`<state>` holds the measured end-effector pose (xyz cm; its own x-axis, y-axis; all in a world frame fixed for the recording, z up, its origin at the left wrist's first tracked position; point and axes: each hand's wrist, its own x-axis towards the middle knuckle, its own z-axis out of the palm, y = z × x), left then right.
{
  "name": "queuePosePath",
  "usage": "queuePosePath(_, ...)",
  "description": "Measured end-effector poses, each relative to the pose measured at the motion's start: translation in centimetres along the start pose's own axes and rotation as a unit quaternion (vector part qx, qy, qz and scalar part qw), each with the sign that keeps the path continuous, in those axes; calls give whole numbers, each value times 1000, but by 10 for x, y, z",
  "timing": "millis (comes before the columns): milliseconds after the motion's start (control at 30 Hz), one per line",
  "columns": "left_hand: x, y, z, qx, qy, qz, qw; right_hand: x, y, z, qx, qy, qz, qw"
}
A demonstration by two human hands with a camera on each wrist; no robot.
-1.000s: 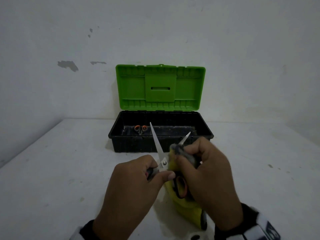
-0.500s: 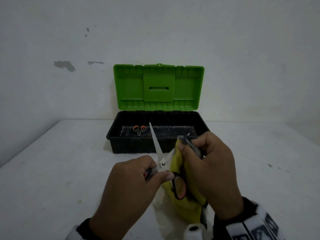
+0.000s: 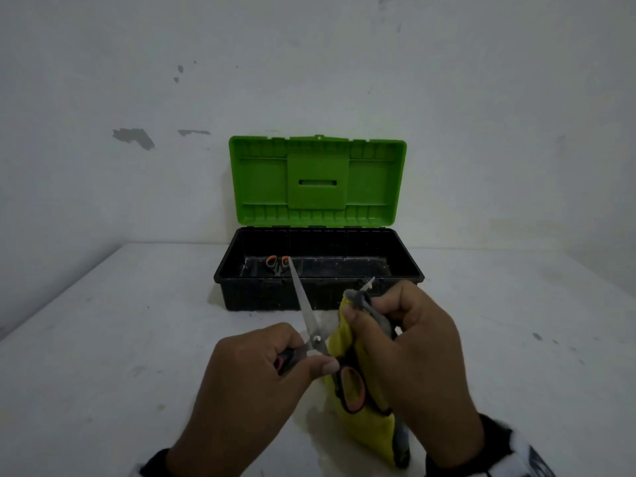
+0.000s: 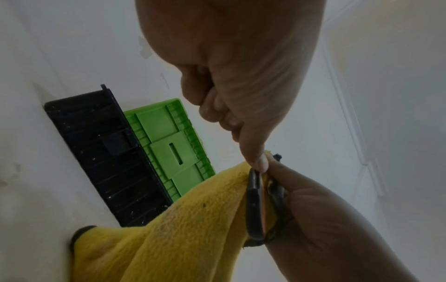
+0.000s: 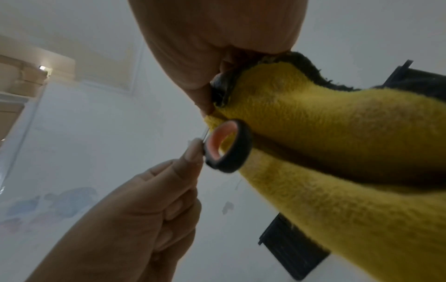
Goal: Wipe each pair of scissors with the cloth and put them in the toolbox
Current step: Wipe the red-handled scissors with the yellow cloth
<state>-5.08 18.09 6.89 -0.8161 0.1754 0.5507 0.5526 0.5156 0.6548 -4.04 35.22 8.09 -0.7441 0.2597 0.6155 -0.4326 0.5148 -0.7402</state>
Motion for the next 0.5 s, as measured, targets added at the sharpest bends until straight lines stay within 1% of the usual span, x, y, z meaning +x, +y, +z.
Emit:
queuePosePath(67, 0, 1, 1, 6, 2, 6, 1000, 7, 1, -3, 8, 24, 6, 1000)
queuePosePath(133, 0, 5, 3, 10, 8, 6, 1000, 17, 3, -5, 32, 46, 35, 998)
queuePosePath(233, -1, 6, 5, 11, 25, -12, 1000, 30, 7, -11, 57, 69, 79, 993)
queuePosePath(300, -1, 4, 5, 21, 29, -34, 999, 34, 7, -19, 49, 71, 91, 992)
queuePosePath(367, -2, 3, 5, 49, 25, -60, 997, 30, 4, -23, 21, 35, 84, 996)
queuePosePath(433, -2, 6, 6, 93, 17, -76, 993, 19, -3, -20, -2, -21, 65, 998)
queuePosePath(500, 0, 12, 11, 132, -12, -71, 989, 7, -10, -10, -24, -72, 49, 996)
